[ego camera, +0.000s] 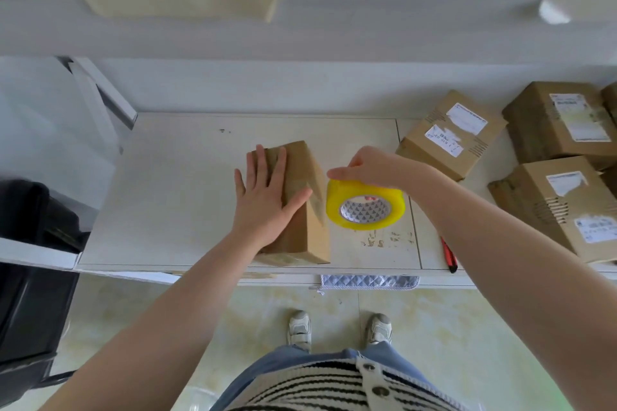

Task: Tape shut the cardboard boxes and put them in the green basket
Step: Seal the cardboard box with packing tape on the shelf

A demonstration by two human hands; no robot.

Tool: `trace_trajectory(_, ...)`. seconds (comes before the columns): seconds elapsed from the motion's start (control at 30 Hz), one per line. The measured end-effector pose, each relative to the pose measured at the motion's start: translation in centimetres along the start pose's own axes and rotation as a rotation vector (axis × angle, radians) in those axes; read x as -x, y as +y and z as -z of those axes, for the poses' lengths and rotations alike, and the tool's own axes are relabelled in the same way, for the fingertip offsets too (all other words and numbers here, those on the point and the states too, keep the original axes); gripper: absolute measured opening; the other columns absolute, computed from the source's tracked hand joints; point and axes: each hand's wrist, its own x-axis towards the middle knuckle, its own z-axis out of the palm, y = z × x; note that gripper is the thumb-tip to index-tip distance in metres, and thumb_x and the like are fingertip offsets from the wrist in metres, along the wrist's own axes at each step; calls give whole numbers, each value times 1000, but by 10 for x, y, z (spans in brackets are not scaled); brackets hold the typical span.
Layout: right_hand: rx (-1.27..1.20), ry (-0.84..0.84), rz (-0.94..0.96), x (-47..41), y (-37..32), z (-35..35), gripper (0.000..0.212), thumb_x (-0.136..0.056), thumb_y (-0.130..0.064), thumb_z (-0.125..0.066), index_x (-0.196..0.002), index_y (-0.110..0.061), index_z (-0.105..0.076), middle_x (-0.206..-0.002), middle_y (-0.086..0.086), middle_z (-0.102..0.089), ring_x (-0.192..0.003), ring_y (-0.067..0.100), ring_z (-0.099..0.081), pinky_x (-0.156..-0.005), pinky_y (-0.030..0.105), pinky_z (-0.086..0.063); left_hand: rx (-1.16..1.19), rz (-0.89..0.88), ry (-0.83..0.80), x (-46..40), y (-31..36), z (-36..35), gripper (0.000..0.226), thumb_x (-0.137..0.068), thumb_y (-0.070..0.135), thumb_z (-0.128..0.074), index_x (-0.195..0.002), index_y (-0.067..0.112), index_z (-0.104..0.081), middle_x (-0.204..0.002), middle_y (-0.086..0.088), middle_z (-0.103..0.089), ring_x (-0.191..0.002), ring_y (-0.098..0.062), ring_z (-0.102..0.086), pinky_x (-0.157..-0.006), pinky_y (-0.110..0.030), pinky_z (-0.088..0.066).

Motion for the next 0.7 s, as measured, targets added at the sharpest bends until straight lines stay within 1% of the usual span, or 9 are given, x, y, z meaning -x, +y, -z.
trace_trajectory(0.1,105,29,27,-1,-12,-6,62,-75,-78,-54,-68,-18,-67,-60,-3,-61,-54,13,-56,-51,25,-37,68,110,-55,-2,-2,6,113,-58,100,-2,-150,39,22,-159,-4,30,-146,-26,27,-115,-57,14)
trace_trajectory(0.2,101,32,38,-2,-18,-10,66,-74,-81,-51,-73,-18,-71,-58,-4,-63,-53,12,-57,-50,24,-38,234,302,-114,-4,-2,13,123,-51,101,-26,-146,44,27,-158,-4,32,-148,-30,22,-114,-63,8)
trace_trajectory(0.27,108,36,46,-3,-20,-10,66,-74,-81,-51,-70,-19,-70,-52,-6,-59,-49,11,-55,-49,24,-36,377,387,-193,-6,-4,19,124,-57,94,-47,-144,48,27,-159,-2,30,-149,-38,7,-115,-63,-5)
trace_trajectory(0.33,122,29,59,-2,-24,-10,66,-75,-80,-51,-64,-16,-66,-47,-7,-52,-45,12,-49,-49,24,-34,470,401,-233,-6,-5,23,122,-63,84,-61,-144,52,24,-161,-3,14,-145,-44,-14,-114,-60,-22)
trace_trajectory(0.4,133,1,88,2,-28,-6,67,-79,-77,-50,-57,-14,-56,-47,-5,-42,-44,13,-41,-49,26,-31,502,397,-207,-4,-4,22,120,-61,79,-64,-144,54,20,-155,-3,-6,-138,-42,-26,-110,-57,-31)
trace_trajectory(0.43,132,-15,108,5,-30,-2,65,-82,-74,-50,-54,-15,-48,-48,-5,-37,-44,14,-36,-49,27,-28,543,410,-197,-3,-3,21,120,-58,77,-62,-144,55,19,-150,-2,-12,-135,-40,-29,-108,-56,-33)
trace_trajectory(0.53,141,-21,172,17,-35,16,59,-88,-61,-52,-53,-18,-32,-53,-3,-26,-47,15,-25,-49,28,-21,773,429,-227,2,1,12,120,-55,72,-62,-146,55,14,-145,2,-18,-128,-31,-39,-105,-44,-36)
trace_trajectory(0.63,251,11,171,26,-37,27,56,-87,-57,-54,-52,-17,-36,-53,-1,-27,-48,17,-28,-49,28,-23,934,380,-284,4,7,1,118,-60,69,-65,-149,52,11,-146,1,-21,-113,-21,-39,-91,-35,-33)
trace_trajectory(0.7,314,23,128,29,-41,24,56,-86,-59,-54,-55,-14,-44,-52,0,-33,-48,18,-34,-49,27,-27,980,341,-312,5,8,-6,118,-61,68,-66,-150,51,11,-150,2,-20,-114,-17,-38,-92,-34,-33)
